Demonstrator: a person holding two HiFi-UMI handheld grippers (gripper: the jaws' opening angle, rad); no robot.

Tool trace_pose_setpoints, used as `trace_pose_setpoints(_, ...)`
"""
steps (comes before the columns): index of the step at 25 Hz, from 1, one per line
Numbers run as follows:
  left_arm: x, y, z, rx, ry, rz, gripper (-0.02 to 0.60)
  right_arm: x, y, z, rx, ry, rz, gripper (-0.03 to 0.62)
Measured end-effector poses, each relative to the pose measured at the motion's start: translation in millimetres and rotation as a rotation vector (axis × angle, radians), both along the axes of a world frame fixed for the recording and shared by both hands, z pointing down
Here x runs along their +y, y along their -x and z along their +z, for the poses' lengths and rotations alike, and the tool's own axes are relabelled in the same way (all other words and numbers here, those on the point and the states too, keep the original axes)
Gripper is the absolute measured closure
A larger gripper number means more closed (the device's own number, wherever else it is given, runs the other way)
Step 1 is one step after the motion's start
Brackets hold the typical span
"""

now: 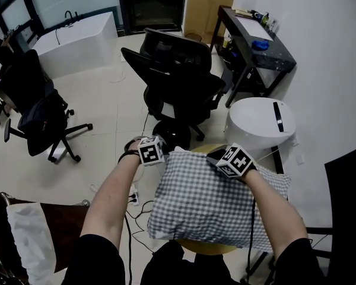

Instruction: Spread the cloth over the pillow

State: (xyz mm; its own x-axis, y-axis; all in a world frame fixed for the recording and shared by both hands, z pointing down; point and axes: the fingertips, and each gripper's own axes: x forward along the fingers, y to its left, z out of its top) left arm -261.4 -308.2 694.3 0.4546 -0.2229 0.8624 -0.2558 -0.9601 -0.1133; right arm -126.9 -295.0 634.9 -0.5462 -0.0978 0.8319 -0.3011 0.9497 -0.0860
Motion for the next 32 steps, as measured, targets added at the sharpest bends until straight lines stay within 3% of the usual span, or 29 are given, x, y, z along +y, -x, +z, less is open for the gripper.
trace_pose_setpoints(3,7,-3,22,-0.051,0.069,0.049,0.341,2,2,-4,-0.009,-0.009,-0.002,0.582)
trace_pose_setpoints(6,15,-15,34,-0.026,0.142,0.073,0.345,4,1,-5,-0.011,-0.017,0.0,0.582)
trace_pose_setpoints(9,25,-27,38,-0.006,0.189,0.131,0.419,5,1,-6,-0.017,-0.023,0.007,0.582)
trace_pose_setpoints(12,28,-28,38,-0.023,0.185,0.164,0.572,4,-1,-6,-0.014,-0.031,0.009,0.58)
trace_pose_setpoints(15,21,-16,31,-0.07,0.141,0.17,0.581,1,-1,-9,-0.002,-0.049,0.001,0.582)
trace_pose_setpoints(19,-2,-2,3,-0.106,0.016,0.207,0.581,-5,5,-13,0.017,-0.099,-0.015,0.582)
trace_pose_setpoints(23,-27,13,-16,-0.156,-0.076,0.186,0.581,-16,13,-16,0.025,-0.155,-0.001,0.58)
trace_pose_setpoints(32,-58,20,-29,-0.219,-0.142,0.162,0.581,-43,18,-17,0.012,-0.21,0.071,0.58)
